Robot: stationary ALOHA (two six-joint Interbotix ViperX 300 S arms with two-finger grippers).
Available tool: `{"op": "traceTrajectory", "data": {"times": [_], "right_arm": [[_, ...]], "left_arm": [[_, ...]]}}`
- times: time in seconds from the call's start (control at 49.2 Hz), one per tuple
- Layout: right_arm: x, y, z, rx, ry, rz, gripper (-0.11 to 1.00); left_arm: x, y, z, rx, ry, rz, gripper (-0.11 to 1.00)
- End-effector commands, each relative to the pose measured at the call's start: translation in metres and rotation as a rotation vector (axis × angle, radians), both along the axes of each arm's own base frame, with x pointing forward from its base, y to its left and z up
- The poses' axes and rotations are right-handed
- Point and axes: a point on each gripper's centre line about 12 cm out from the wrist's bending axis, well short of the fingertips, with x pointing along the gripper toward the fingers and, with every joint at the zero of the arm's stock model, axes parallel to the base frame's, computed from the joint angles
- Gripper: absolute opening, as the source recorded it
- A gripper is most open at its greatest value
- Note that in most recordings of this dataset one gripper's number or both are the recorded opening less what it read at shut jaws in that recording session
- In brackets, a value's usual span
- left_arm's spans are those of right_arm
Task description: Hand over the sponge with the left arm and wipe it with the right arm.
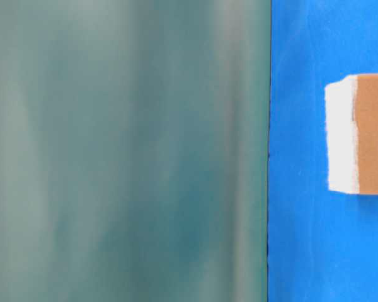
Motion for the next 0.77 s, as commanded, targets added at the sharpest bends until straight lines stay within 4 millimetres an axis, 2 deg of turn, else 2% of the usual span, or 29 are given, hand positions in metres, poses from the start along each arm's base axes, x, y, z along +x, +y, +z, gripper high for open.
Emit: {"op": "traceTrajectory", "data": {"times": [0.0,0.224,0.366,0.752], "right_arm": [[-0.004,0.001,-0.003,0.014,-0.015,0.001,0.73],[-0.005,0.004,-0.027,0.054,0.001,0.013,0.71],[-0.003,0.006,-0.026,0.062,-0.031,0.024,0.71],[-0.003,0.006,-0.027,0.064,-0.032,0.024,0.71]], "left_arm": [[-0.010,0.000,0.001,0.000,-0.037,-0.001,0.87],[-0.025,-0.001,-0.016,0.002,-0.049,-0.002,0.87],[-0.029,-0.001,-0.026,0.000,-0.035,-0.001,0.87],[-0.029,-0.001,-0.025,-0.003,-0.038,-0.001,0.87]]}}
